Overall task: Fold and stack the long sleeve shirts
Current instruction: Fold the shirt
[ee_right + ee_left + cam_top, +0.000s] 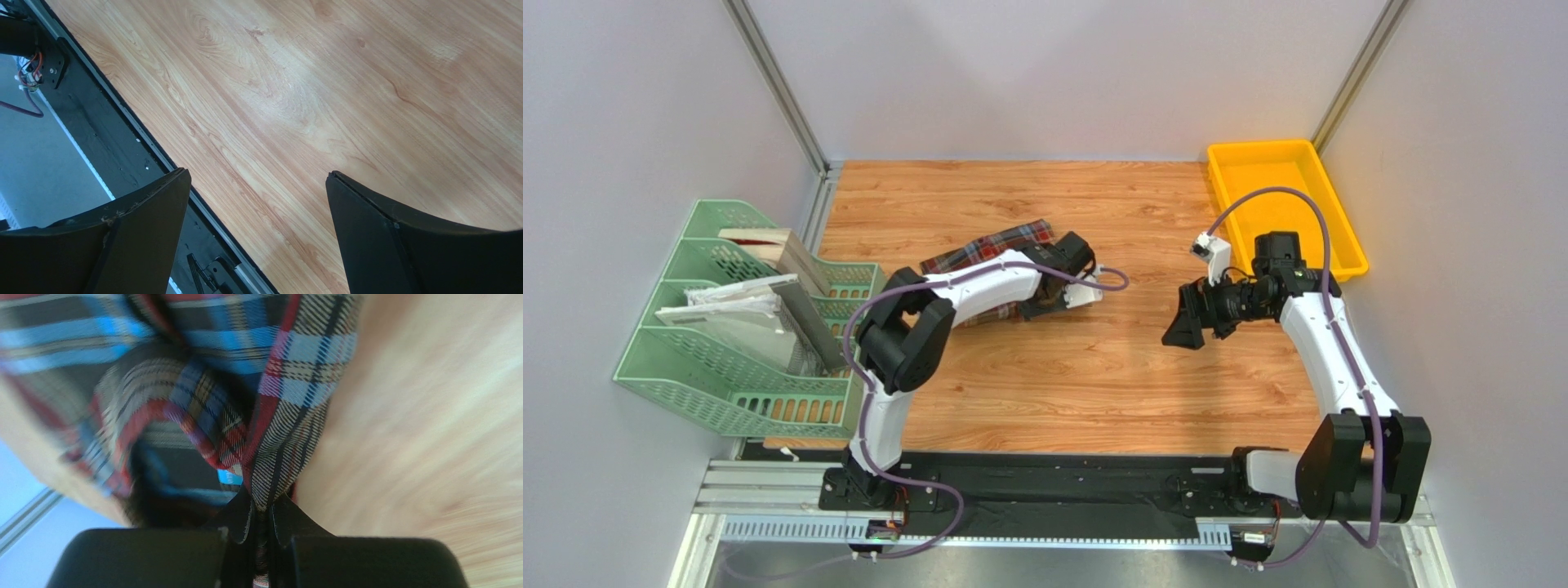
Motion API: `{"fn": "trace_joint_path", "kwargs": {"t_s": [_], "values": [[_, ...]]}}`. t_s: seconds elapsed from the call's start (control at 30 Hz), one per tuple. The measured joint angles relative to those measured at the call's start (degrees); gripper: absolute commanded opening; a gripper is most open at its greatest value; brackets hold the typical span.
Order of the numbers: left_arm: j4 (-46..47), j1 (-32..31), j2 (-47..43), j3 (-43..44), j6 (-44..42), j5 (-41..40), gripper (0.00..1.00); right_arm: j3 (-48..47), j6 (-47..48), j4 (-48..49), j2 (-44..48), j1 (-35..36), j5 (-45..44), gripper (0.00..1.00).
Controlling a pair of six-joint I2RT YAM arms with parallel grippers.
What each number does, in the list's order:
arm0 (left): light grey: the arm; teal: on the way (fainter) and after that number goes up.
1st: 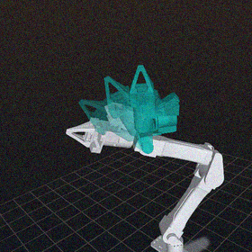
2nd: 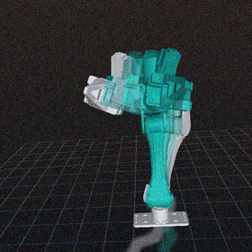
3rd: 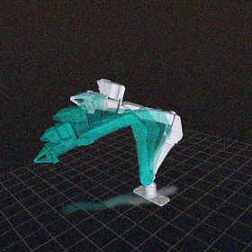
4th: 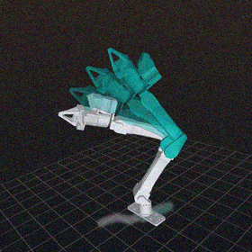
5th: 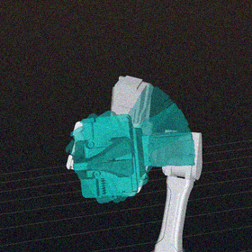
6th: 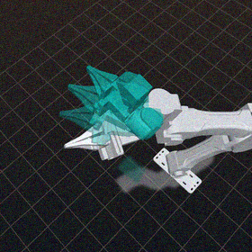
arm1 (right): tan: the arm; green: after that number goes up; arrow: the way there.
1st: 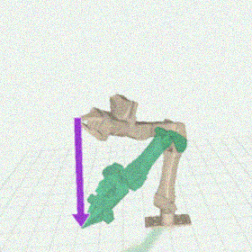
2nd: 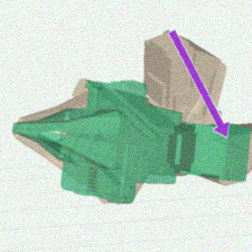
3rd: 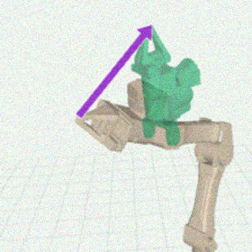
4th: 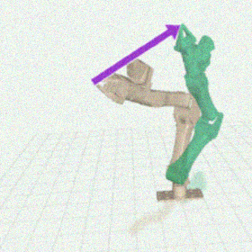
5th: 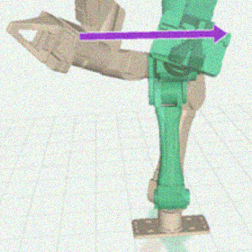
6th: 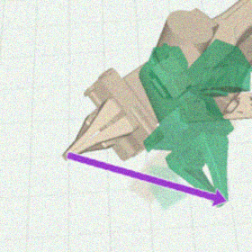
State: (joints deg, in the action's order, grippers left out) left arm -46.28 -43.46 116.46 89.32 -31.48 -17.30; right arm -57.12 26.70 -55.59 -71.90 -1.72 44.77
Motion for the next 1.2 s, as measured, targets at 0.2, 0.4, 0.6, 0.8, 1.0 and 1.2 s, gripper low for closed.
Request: {"fn": "trace_joint_path", "kwargs": {"t_s": [0.2,0.4,0.6,0.8,1.0,1.2], "values": [[-2.73,-3.74,0.63,2.36,9.86,3.72,0.72,0.57,-0.31,-0.81,0.87,-0.02,1.36,0.89],[-10.62,-7.48,-2.91,9.94,13.68,14.43,0.63,0.48,-1.64,-0.98,0.92,-0.04,1.84,0.89],[-15.72,-2.34,-14.36,11.39,9.53,21.03,0.42,0.39,-7.30,-0.33,0.61,-0.04,4.22,0.88],[-12.90,14.91,-12.57,7.78,-0.85,21.00,0.28,0.90,-13.51,2.51,-3.63,-0.04,7.43,0.87],[-11.08,15.87,-2.51,2.32,-7.87,19.91,0.12,1.38,-18.71,4.39,-5.95,-0.20,9.20,0.85],[-11.45,10.54,-0.50,-4.96,-4.76,23.12,0.02,1.99,-22.80,5.16,-8.83,-2.05,10.29,0.84]]}}
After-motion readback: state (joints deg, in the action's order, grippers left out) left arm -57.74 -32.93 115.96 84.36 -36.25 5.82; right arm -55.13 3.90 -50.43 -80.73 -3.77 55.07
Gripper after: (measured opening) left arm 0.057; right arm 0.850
